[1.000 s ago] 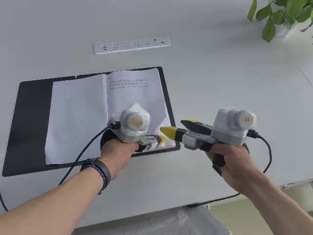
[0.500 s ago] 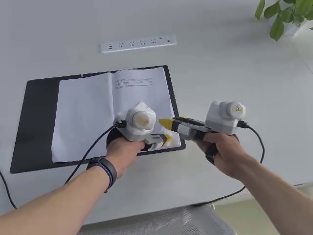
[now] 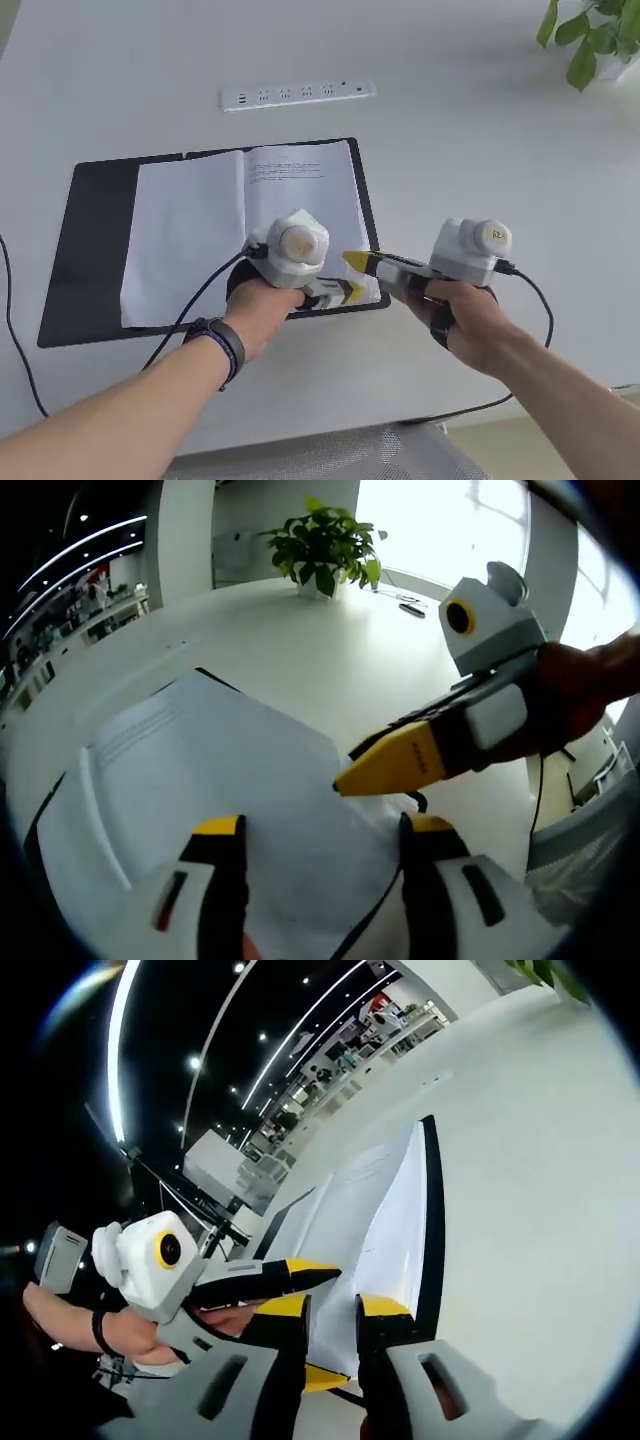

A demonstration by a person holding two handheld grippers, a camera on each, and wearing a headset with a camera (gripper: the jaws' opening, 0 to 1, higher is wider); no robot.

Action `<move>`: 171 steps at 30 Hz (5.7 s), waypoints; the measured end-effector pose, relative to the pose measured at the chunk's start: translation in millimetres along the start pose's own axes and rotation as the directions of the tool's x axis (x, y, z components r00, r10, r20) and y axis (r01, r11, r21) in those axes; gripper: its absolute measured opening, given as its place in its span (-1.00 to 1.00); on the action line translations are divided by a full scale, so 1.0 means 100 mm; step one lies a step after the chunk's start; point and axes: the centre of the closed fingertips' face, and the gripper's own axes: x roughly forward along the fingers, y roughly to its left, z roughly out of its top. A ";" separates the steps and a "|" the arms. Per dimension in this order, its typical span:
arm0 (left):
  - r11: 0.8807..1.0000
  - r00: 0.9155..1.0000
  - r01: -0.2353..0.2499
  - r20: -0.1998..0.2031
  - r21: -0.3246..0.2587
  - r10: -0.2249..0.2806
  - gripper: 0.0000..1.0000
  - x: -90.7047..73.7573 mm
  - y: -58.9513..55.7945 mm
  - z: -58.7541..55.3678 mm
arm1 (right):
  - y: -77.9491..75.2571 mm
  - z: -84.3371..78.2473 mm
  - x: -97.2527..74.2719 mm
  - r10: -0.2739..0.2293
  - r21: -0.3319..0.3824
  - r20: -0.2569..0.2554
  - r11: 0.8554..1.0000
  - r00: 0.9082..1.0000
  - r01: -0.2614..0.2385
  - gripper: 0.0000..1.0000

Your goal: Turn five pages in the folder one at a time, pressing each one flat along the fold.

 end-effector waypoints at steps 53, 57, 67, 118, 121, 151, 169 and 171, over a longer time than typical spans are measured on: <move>0.993 0.985 -0.095 0.138 -0.063 0.103 0.43 -1.22 0.49 -0.18 | 0.69 0.28 0.16 0.062 -0.033 0.087 0.998 0.994 -0.059 -1.00; 0.989 0.979 -0.124 0.153 -0.084 0.136 0.44 -1.40 0.63 -0.25 | 0.85 0.32 0.25 0.085 -0.048 0.087 0.996 0.993 -0.081 -1.00; 0.973 0.962 -0.184 0.178 -0.138 0.207 0.45 -1.83 0.95 -0.48 | 1.26 0.33 0.55 0.148 -0.108 0.055 0.984 0.987 -0.141 -1.00; 0.900 0.889 -0.316 0.239 -0.300 0.392 0.54 -3.05 1.45 -1.14 | 2.19 -0.76 2.02 0.246 -0.098 -0.281 0.954 0.928 -0.283 -1.00; 0.899 0.888 -0.319 0.237 -0.302 0.395 0.54 -3.08 1.43 -1.16 | 2.21 -0.86 2.04 0.238 -0.089 -0.302 0.957 0.923 -0.276 -1.00; 0.882 0.891 -0.306 0.220 -0.357 0.398 0.55 -3.05 1.39 -1.29 | 1.75 -1.29 2.43 0.120 -0.040 -0.413 0.988 0.903 -0.149 -0.70; 0.882 0.891 -0.312 0.213 -0.353 0.400 0.54 -3.08 1.34 -1.31 | 1.91 -1.47 2.35 0.127 -0.102 -0.415 0.978 0.901 -0.185 -0.51; 0.883 0.893 -0.311 0.210 -0.353 0.399 0.53 -3.09 1.33 -1.32 | 1.92 -1.48 2.35 0.128 -0.106 -0.416 0.976 0.900 -0.188 -0.48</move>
